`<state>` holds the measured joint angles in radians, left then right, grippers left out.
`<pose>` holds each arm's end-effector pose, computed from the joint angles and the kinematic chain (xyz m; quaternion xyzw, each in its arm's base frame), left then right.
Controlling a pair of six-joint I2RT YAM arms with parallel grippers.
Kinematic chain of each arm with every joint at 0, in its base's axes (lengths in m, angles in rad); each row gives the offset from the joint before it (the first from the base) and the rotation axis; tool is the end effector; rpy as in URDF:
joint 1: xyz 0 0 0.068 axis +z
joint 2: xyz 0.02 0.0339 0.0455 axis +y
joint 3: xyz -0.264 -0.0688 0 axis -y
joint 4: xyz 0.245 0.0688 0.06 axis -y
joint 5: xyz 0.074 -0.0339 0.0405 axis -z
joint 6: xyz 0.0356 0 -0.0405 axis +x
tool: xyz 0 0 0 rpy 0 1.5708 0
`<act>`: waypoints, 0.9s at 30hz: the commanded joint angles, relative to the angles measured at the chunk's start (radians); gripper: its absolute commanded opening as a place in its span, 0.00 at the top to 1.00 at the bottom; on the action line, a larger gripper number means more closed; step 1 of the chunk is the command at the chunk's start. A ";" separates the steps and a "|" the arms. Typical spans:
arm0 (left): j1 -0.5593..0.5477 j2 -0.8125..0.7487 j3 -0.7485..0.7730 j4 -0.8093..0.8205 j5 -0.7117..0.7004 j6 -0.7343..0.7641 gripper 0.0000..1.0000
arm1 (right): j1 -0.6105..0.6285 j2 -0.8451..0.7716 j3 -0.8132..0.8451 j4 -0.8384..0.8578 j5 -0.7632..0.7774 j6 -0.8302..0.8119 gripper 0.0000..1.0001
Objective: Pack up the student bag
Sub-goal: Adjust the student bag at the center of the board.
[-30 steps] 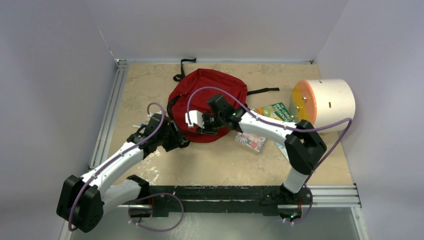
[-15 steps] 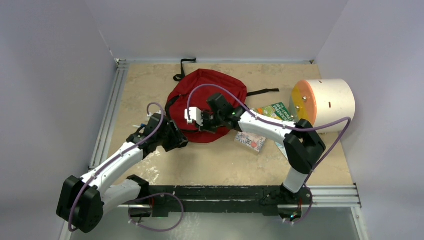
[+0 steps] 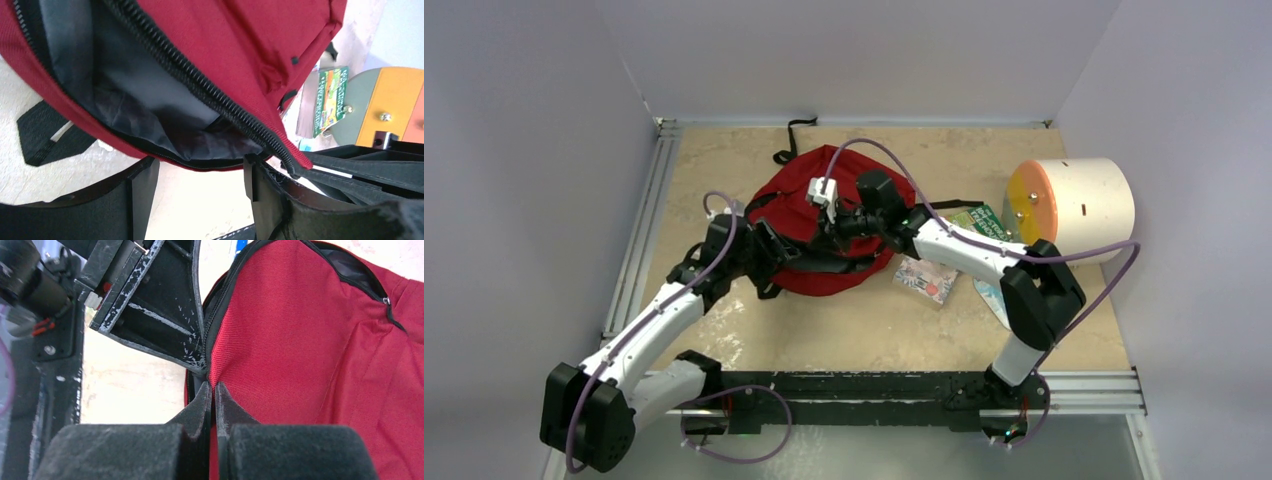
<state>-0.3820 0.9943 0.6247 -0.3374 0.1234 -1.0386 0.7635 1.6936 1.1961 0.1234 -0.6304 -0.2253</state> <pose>0.1926 -0.0821 0.2313 -0.2678 0.8664 -0.3149 0.2802 0.2686 0.2862 0.2738 -0.5265 0.6086 0.3893 0.4482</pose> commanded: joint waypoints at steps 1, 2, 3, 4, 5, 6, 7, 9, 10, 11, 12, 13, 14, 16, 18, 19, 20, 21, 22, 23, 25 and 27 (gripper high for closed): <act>0.026 0.043 0.060 0.081 0.012 0.005 0.37 | -0.045 -0.005 -0.008 0.162 -0.093 0.212 1.00; 0.029 0.065 0.063 0.081 0.017 0.010 0.37 | -0.056 0.000 -0.010 0.177 -0.095 0.246 1.00; 0.031 0.083 0.064 0.080 0.019 0.015 0.37 | -0.065 0.003 -0.012 0.191 -0.093 0.271 1.00; 0.031 0.098 0.065 0.076 0.020 0.020 0.37 | -0.073 0.006 -0.010 0.200 -0.083 0.289 1.00; 0.032 0.109 0.060 0.074 0.020 0.023 0.37 | -0.081 0.009 -0.007 0.204 -0.063 0.304 1.00; 0.031 0.109 0.049 0.071 0.017 0.023 0.37 | -0.090 0.010 -0.005 0.206 -0.042 0.315 1.00; 0.031 0.105 0.038 0.074 0.013 0.024 0.37 | -0.097 0.012 -0.002 0.209 -0.020 0.327 1.00; 0.031 0.096 0.015 0.078 0.005 0.026 0.37 | -0.112 0.012 -0.002 0.218 0.033 0.355 1.00; 0.031 0.094 0.007 0.078 0.001 0.029 0.37 | -0.119 0.012 -0.003 0.225 0.061 0.372 1.00; 0.031 0.093 0.001 0.076 -0.005 0.031 0.37 | -0.124 0.013 -0.003 0.226 0.085 0.384 1.00; 0.031 0.094 -0.003 0.073 -0.008 0.034 0.37 | -0.130 0.013 -0.003 0.226 0.106 0.393 1.00; 0.031 0.097 -0.008 0.071 -0.010 0.036 0.37 | -0.135 0.012 -0.005 0.226 0.135 0.405 1.00; 0.031 0.097 -0.012 0.068 -0.012 0.037 0.37 | -0.139 0.011 -0.010 0.227 0.169 0.418 1.00; 0.031 0.098 -0.024 0.070 -0.012 0.040 0.37 | -0.147 0.007 -0.022 0.235 0.222 0.440 1.00; 0.031 0.097 -0.036 0.072 -0.014 0.041 0.38 | -0.158 0.003 -0.039 0.262 0.285 0.479 1.00; 0.031 0.096 -0.042 0.072 -0.013 0.042 0.38 | -0.164 0.004 -0.042 0.267 0.316 0.493 1.00; 0.031 0.096 -0.048 0.075 -0.011 0.044 0.40 | -0.169 0.006 -0.039 0.264 0.345 0.506 1.00; 0.031 0.095 -0.055 0.077 -0.009 0.047 0.44 | -0.176 0.010 -0.034 0.259 0.373 0.515 1.00; 0.031 0.096 -0.060 0.081 -0.007 0.050 0.48 | -0.184 0.015 -0.028 0.253 0.399 0.525 1.00; 0.031 0.097 -0.069 0.085 -0.005 0.053 0.51 | -0.194 0.022 -0.020 0.245 0.425 0.530 1.00; 0.031 0.105 -0.076 0.094 -0.002 0.059 0.60 | -0.209 0.036 -0.001 0.224 0.478 0.544 1.00; 0.031 0.124 -0.075 0.107 0.004 0.069 0.71 | -0.229 0.051 0.016 0.210 0.527 0.560 1.00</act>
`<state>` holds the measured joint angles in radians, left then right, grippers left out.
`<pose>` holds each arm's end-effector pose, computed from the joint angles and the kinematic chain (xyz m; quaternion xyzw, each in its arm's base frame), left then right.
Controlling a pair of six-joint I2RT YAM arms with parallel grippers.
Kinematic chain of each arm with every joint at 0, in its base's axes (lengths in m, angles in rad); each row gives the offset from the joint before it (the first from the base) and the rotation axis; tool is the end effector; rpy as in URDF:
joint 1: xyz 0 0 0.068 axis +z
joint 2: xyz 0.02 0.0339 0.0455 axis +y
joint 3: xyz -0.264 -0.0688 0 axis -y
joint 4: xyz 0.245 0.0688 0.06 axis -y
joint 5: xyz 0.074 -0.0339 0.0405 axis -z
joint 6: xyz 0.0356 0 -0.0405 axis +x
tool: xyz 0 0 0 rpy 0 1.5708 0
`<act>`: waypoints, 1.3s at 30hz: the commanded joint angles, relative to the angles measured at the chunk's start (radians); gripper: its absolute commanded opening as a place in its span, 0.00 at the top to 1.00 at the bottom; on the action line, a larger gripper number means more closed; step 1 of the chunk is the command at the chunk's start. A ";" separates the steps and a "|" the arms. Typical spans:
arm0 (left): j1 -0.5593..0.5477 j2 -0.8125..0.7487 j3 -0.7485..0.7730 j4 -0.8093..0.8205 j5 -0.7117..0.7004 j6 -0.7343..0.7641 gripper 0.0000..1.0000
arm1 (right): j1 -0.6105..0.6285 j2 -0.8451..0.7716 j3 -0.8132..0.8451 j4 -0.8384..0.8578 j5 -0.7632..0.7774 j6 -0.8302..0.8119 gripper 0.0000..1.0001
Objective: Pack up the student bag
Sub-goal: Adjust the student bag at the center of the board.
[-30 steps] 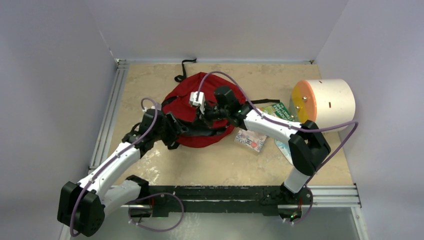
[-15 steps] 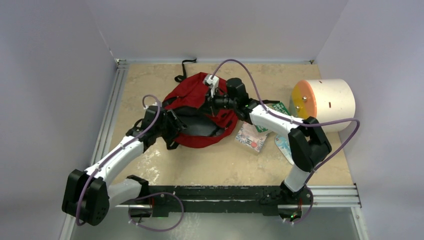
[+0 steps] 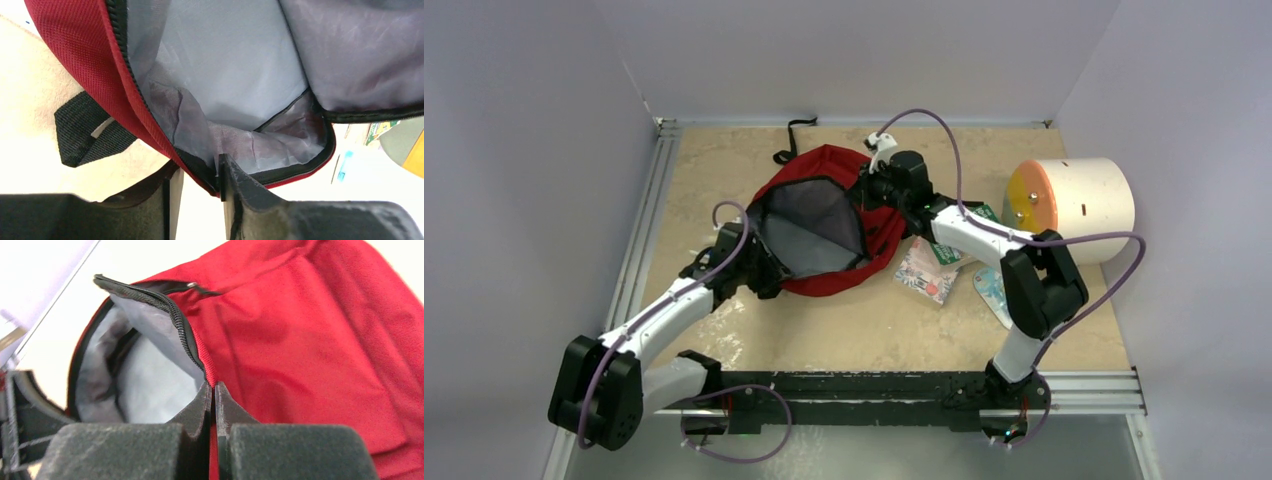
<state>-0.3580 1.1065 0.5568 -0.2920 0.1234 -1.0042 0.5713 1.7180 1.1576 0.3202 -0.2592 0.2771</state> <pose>0.1997 -0.0794 0.1912 -0.2752 0.8912 -0.2688 0.2402 0.3344 0.2258 0.2695 -0.1933 0.7600 0.3446 0.5160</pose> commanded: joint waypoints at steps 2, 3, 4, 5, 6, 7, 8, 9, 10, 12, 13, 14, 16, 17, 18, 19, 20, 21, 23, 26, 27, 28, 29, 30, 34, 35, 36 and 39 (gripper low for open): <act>0.007 0.046 0.008 0.079 0.015 0.056 0.78 | -0.062 0.042 0.069 0.011 0.175 0.070 1.00; 0.007 0.070 0.021 0.087 0.022 0.070 0.81 | -0.076 0.051 0.078 0.009 0.180 0.074 1.00; 0.007 0.096 0.042 0.093 0.029 0.083 0.85 | -0.090 0.059 0.091 0.004 0.184 0.077 1.00; 0.007 0.125 0.065 0.097 0.035 0.101 0.89 | -0.102 0.066 0.102 0.002 0.189 0.080 1.00; 0.007 0.159 0.096 0.098 0.041 0.119 0.93 | -0.116 0.075 0.113 0.001 0.193 0.081 1.00; 0.008 0.191 0.129 0.100 0.047 0.137 0.98 | -0.130 0.084 0.125 -0.003 0.197 0.085 1.00; 0.008 0.228 0.163 0.101 0.054 0.154 1.00 | -0.146 0.092 0.136 -0.005 0.197 0.091 1.00; 0.008 0.263 0.199 0.105 0.068 0.171 1.00 | -0.162 0.100 0.146 -0.010 0.196 0.099 1.00; 0.008 0.297 0.234 0.110 0.080 0.187 1.00 | -0.177 0.108 0.155 -0.013 0.198 0.108 1.00; 0.008 0.362 0.308 0.117 0.102 0.216 1.00 | -0.206 0.120 0.162 -0.014 0.201 0.123 1.00; 0.008 0.394 0.345 0.120 0.109 0.231 1.00 | -0.221 0.124 0.162 -0.012 0.206 0.130 1.00; 0.008 0.426 0.384 0.120 0.115 0.245 1.00 | -0.234 0.128 0.160 -0.009 0.208 0.136 1.00; 0.009 0.489 0.467 0.110 0.126 0.281 1.00 | -0.260 0.135 0.156 -0.003 0.212 0.152 1.00; 0.011 0.519 0.511 0.100 0.131 0.298 1.00 | -0.271 0.140 0.155 0.000 0.212 0.164 1.00; 0.013 0.551 0.555 0.091 0.137 0.317 1.00 | -0.283 0.142 0.153 0.005 0.215 0.171 1.00; 0.018 0.581 0.601 0.081 0.143 0.334 1.00 | -0.294 0.145 0.152 0.008 0.216 0.180 1.00; 0.023 0.613 0.645 0.065 0.148 0.355 1.00 | -0.303 0.149 0.148 0.017 0.215 0.191 1.00; 0.030 0.647 0.696 0.050 0.153 0.377 1.00 | -0.312 0.153 0.149 0.021 0.213 0.198 1.00; 0.056 0.712 0.795 0.000 0.150 0.423 1.00 | -0.323 0.168 0.156 0.016 0.208 0.210 1.00; 0.113 0.798 0.929 -0.070 0.139 0.476 1.00 | -0.331 0.186 0.156 0.013 0.206 0.222 1.00; 0.137 0.817 0.953 -0.080 0.138 0.490 1.00 | -0.333 0.192 0.154 0.011 0.208 0.225 1.00; 0.167 0.832 0.970 -0.085 0.136 0.505 1.00 | -0.335 0.196 0.150 0.011 0.211 0.230 1.00; 0.185 0.849 0.991 -0.093 0.136 0.517 1.00 | -0.337 0.203 0.146 0.012 0.213 0.234 1.00; 0.203 0.864 1.010 -0.102 0.138 0.531 1.00 | -0.338 0.208 0.142 0.010 0.216 0.235 1.00; 0.226 0.898 1.035 -0.118 0.161 0.583 1.00 | -0.338 0.223 0.133 -0.009 0.253 0.235 1.00; 0.226 0.901 1.028 -0.115 0.174 0.591 1.00 | -0.338 0.224 0.131 -0.017 0.256 0.233 1.00; 0.226 0.902 1.018 -0.109 0.191 0.594 1.00 | -0.337 0.226 0.131 -0.025 0.265 0.230 1.00; 0.226 0.893 0.974 -0.083 0.222 0.599 1.00 | -0.337 0.226 0.125 -0.048 0.294 0.217 1.00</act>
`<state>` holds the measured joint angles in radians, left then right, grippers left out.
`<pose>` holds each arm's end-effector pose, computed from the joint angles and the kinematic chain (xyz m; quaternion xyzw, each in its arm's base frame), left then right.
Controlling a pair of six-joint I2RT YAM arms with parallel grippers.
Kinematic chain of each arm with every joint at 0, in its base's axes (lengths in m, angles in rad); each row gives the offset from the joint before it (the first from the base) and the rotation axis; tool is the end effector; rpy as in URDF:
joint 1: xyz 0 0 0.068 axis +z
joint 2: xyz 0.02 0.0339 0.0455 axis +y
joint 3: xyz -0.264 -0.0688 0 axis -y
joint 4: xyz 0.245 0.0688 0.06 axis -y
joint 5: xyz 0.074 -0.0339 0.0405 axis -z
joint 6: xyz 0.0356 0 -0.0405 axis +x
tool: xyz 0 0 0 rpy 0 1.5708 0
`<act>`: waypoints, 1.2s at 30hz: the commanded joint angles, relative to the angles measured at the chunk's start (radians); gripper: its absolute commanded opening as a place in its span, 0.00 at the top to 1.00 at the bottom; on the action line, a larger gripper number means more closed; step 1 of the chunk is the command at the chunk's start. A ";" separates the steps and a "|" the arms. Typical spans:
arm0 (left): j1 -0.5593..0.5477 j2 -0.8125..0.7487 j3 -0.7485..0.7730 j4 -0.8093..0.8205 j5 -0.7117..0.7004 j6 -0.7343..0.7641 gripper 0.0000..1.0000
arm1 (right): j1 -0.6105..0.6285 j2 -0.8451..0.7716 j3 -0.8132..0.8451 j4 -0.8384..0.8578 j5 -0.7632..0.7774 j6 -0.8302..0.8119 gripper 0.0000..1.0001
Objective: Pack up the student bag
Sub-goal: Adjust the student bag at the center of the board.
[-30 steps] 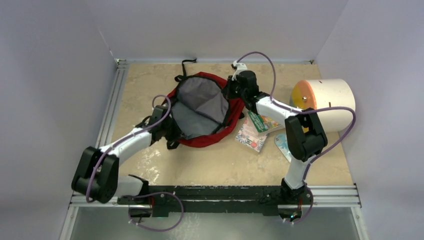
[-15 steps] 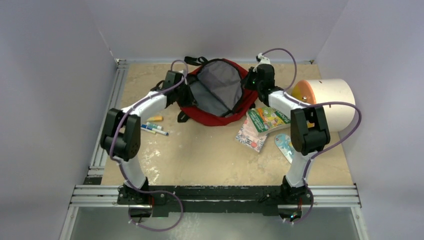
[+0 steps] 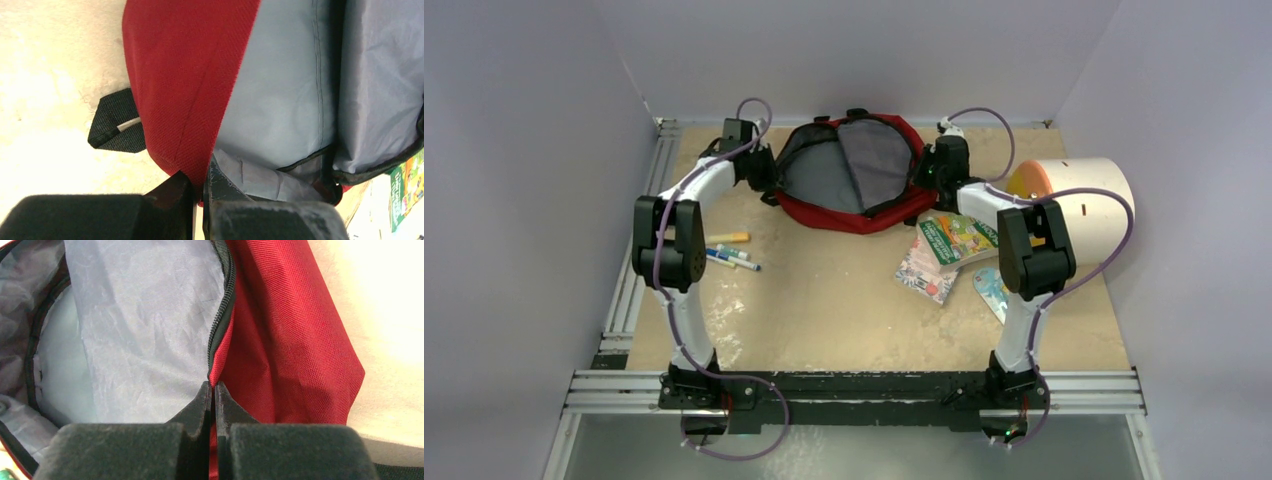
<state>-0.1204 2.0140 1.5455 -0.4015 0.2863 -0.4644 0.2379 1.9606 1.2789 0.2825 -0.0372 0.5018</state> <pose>0.4442 -0.0639 0.2122 -0.1109 0.9243 -0.2262 0.2867 0.4364 0.1072 0.2073 0.0994 0.8272 0.2143 0.5098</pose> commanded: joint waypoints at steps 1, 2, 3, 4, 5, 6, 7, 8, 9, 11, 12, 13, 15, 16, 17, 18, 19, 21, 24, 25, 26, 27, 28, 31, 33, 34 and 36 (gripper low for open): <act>-0.012 -0.018 -0.029 0.033 0.065 0.061 1.00 | -0.004 -0.018 0.000 -0.016 0.074 -0.012 1.00; -0.011 -0.022 -0.041 0.037 0.071 0.063 1.00 | -0.004 -0.019 -0.003 -0.020 0.075 -0.018 1.00; -0.012 -0.026 -0.052 0.039 0.074 0.066 1.00 | -0.005 -0.023 -0.007 -0.025 0.077 -0.022 1.00; -0.012 -0.029 -0.060 0.040 0.075 0.067 1.00 | -0.004 -0.027 -0.010 -0.029 0.079 -0.028 0.99; -0.012 -0.034 -0.068 0.039 0.078 0.068 0.99 | -0.005 -0.033 -0.014 -0.033 0.083 -0.033 0.97; -0.012 -0.040 -0.073 0.037 0.080 0.069 0.94 | -0.005 -0.040 -0.018 -0.033 0.082 -0.036 0.95; -0.012 -0.046 -0.076 0.037 0.085 0.069 0.91 | -0.004 -0.045 -0.021 -0.031 0.075 -0.041 0.92; -0.011 -0.058 -0.080 0.035 0.089 0.070 0.88 | -0.005 -0.053 -0.020 -0.033 0.062 -0.048 0.89; -0.012 -0.068 -0.084 0.034 0.093 0.072 0.85 | -0.004 -0.062 -0.020 -0.035 0.044 -0.051 0.87; -0.012 -0.097 -0.097 0.040 0.100 0.076 0.80 | -0.004 -0.090 -0.024 -0.026 0.003 -0.059 0.83; -0.012 -0.111 -0.104 0.048 0.105 0.078 0.78 | -0.004 -0.105 -0.028 -0.022 -0.015 -0.057 0.81; -0.012 -0.128 -0.114 0.057 0.109 0.080 0.77 | -0.004 -0.126 -0.032 -0.016 -0.030 -0.053 0.79; -0.012 -0.156 -0.136 0.075 0.123 0.082 0.74 | -0.004 -0.164 -0.045 -0.004 -0.061 -0.047 0.75; -0.012 -0.169 -0.144 0.080 0.130 0.084 0.73 | -0.004 -0.182 -0.048 -0.007 -0.066 -0.043 0.73; -0.012 -0.181 -0.152 0.084 0.135 0.086 0.72 | -0.004 -0.196 -0.050 -0.017 -0.064 -0.043 0.70; -0.012 -0.195 -0.159 0.087 0.137 0.089 0.70 | -0.004 -0.212 -0.051 -0.030 -0.059 -0.045 0.69; -0.012 -0.208 -0.169 0.091 0.137 0.093 0.69 | -0.004 -0.229 -0.055 -0.040 -0.054 -0.049 0.68; -0.012 -0.233 -0.187 0.097 0.128 0.102 0.66 | -0.004 -0.270 -0.071 -0.053 -0.043 -0.057 0.67; -0.013 -0.252 -0.198 0.097 0.122 0.100 0.64 | -0.004 -0.330 -0.099 -0.080 -0.026 -0.068 0.64; -0.012 -0.256 -0.197 0.098 0.125 0.098 0.64 | -0.005 -0.350 -0.107 -0.090 -0.019 -0.068 0.61; -0.012 -0.260 -0.196 0.100 0.131 0.097 0.64 | -0.004 -0.370 -0.114 -0.106 -0.013 -0.068 0.58; -0.012 -0.264 -0.196 0.101 0.134 0.096 0.63 | -0.004 -0.389 -0.121 -0.124 -0.007 -0.069 0.55; -0.013 -0.268 -0.196 0.103 0.138 0.096 0.62 | -0.004 -0.406 -0.127 -0.147 -0.002 -0.074 0.51; -0.025 -0.290 -0.200 0.107 0.145 0.099 0.61 | -0.003 -0.445 -0.130 -0.239 0.101 -0.097 0.44; -0.042 -0.305 -0.205 0.117 0.149 0.101 0.60 | 0.000 -0.460 -0.134 -0.308 0.134 -0.081 0.42; -0.050 -0.308 -0.207 0.124 0.157 0.100 0.60 | 0.005 -0.467 -0.138 -0.349 0.150 -0.067 0.40; -0.061 -0.310 -0.212 0.136 0.180 0.093 0.60 | 0.014 -0.497 -0.164 -0.402 0.183 -0.014 0.38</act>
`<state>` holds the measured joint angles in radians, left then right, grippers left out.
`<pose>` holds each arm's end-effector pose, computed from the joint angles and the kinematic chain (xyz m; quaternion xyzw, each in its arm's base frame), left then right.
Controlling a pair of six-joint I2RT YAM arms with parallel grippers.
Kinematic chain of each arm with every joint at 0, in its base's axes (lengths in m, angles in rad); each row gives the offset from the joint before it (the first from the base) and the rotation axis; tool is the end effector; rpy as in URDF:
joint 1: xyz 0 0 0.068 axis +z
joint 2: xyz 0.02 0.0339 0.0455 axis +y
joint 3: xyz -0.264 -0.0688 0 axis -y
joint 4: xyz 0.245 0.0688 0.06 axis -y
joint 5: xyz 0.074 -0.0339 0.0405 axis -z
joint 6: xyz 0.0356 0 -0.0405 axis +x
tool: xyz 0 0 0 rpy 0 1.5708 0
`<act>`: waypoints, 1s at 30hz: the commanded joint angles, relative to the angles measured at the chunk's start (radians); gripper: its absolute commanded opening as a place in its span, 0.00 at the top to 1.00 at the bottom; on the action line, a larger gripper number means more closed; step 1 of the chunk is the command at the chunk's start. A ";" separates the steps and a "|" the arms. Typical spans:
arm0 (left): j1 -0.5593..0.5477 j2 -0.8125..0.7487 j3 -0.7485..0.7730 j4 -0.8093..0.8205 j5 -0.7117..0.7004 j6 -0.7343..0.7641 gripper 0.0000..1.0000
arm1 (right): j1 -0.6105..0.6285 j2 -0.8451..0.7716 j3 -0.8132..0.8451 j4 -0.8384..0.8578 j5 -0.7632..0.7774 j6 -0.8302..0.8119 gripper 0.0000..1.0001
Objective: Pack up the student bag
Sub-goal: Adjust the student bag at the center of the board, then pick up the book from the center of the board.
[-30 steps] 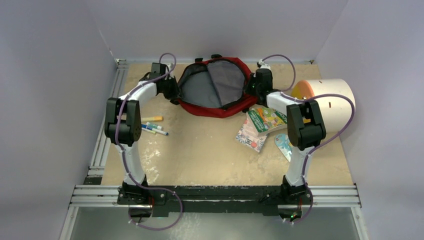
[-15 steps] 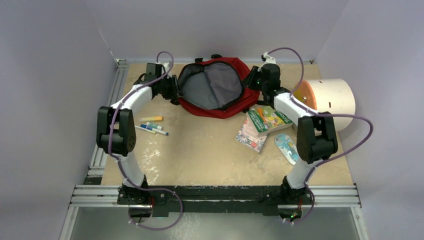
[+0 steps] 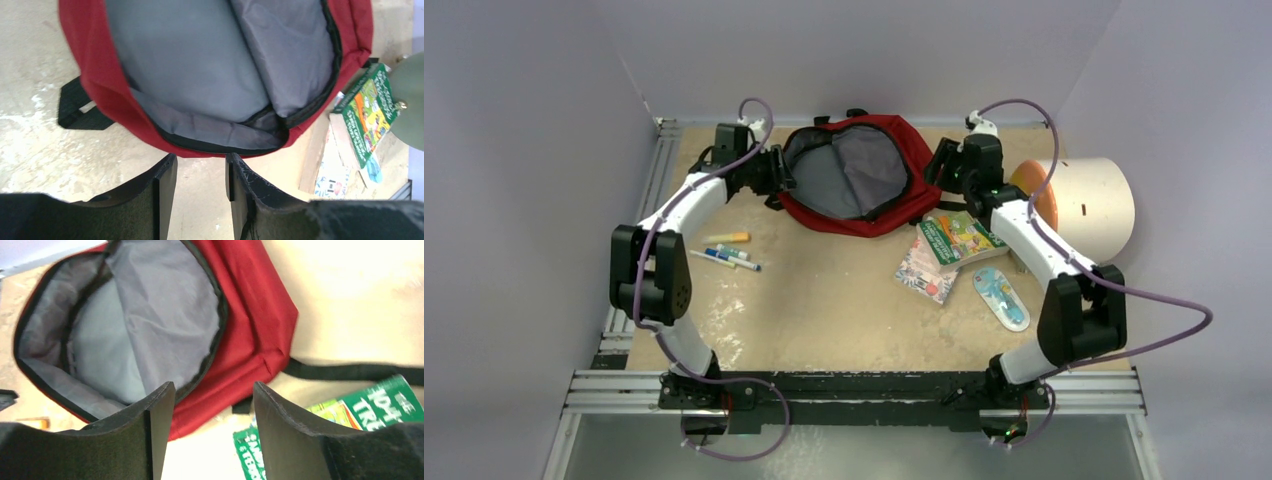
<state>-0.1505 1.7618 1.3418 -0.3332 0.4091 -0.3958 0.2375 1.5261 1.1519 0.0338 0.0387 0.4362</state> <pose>0.3895 -0.0734 0.2546 -0.0298 0.9016 -0.2845 0.3245 0.3516 0.0837 0.3069 0.0921 0.8114 0.1758 0.5498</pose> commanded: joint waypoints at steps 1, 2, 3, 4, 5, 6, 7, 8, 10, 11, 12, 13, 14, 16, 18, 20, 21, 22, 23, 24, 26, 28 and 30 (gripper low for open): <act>-0.034 -0.055 -0.009 0.071 0.069 0.021 0.60 | 0.015 -0.093 -0.083 -0.159 0.133 0.115 0.36; -0.036 -0.052 -0.008 0.072 0.076 0.018 0.60 | 0.014 -0.129 -0.128 -0.154 0.143 0.158 0.35; -0.036 -0.052 -0.005 0.072 0.084 0.016 0.60 | 0.015 -0.169 -0.175 -0.142 0.154 0.198 0.33; -0.035 -0.052 -0.004 0.071 0.087 0.015 0.60 | 0.014 -0.204 -0.224 -0.124 0.166 0.238 0.22; -0.035 -0.054 -0.003 0.072 0.089 0.015 0.60 | 0.015 -0.239 -0.270 -0.105 0.178 0.271 0.20; -0.036 -0.057 -0.003 0.072 0.090 0.015 0.60 | 0.015 -0.274 -0.311 -0.096 0.197 0.300 0.18; -0.035 -0.057 -0.005 0.073 0.092 0.013 0.60 | 0.015 -0.294 -0.339 -0.093 0.222 0.324 0.17; -0.036 -0.058 -0.007 0.075 0.095 0.011 0.60 | 0.015 -0.313 -0.365 -0.099 0.249 0.347 0.16; -0.037 -0.057 -0.010 0.079 0.107 0.007 0.60 | 0.015 -0.339 -0.401 -0.121 0.287 0.390 0.14; -0.038 -0.055 -0.010 0.081 0.112 0.004 0.60 | 0.015 -0.350 -0.414 -0.133 0.300 0.400 0.14; -0.039 -0.055 -0.009 0.080 0.117 0.003 0.60 | 0.015 -0.360 -0.423 -0.148 0.311 0.416 0.14; -0.040 -0.054 -0.010 0.081 0.120 0.002 0.60 | 0.015 -0.372 -0.438 -0.158 0.319 0.437 0.14; -0.041 -0.054 -0.009 0.081 0.123 0.002 0.60 | 0.014 -0.385 -0.456 -0.162 0.335 0.468 0.11; -0.041 -0.055 -0.009 0.083 0.127 0.000 0.60 | 0.015 -0.400 -0.497 -0.154 0.340 0.529 0.08; -0.041 -0.055 -0.009 0.082 0.128 0.000 0.60 | 0.015 -0.403 -0.528 -0.134 0.308 0.573 0.07; -0.041 -0.052 -0.009 0.083 0.131 -0.002 0.60 | 0.013 -0.404 -0.561 -0.108 0.299 0.623 0.06; -0.041 -0.050 -0.009 0.082 0.133 -0.003 0.60 | 0.013 -0.408 -0.575 -0.092 0.304 0.642 0.06; -0.041 -0.049 -0.010 0.083 0.135 -0.004 0.60 | 0.013 -0.411 -0.587 -0.080 0.317 0.659 0.06; -0.041 -0.048 -0.010 0.084 0.136 -0.006 0.60 | 0.013 -0.414 -0.597 -0.067 0.331 0.673 0.06; -0.041 -0.048 -0.010 0.085 0.138 -0.007 0.61 | 0.013 -0.415 -0.606 -0.059 0.347 0.687 0.06; -0.041 -0.047 -0.012 0.087 0.142 -0.010 0.61 | 0.013 -0.407 -0.618 -0.047 0.370 0.712 0.05; -0.042 -0.044 -0.012 0.088 0.147 -0.014 0.61 | 0.011 -0.392 -0.628 -0.039 0.374 0.740 0.05; -0.041 -0.044 -0.012 0.088 0.148 -0.014 0.61 | 0.010 -0.373 -0.639 0.008 0.365 0.765 0.05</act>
<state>-0.1905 1.7500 1.3289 -0.2932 0.5262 -0.4046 0.2504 1.1339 0.5282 -0.0559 0.3542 1.1053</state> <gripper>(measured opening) 0.396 0.952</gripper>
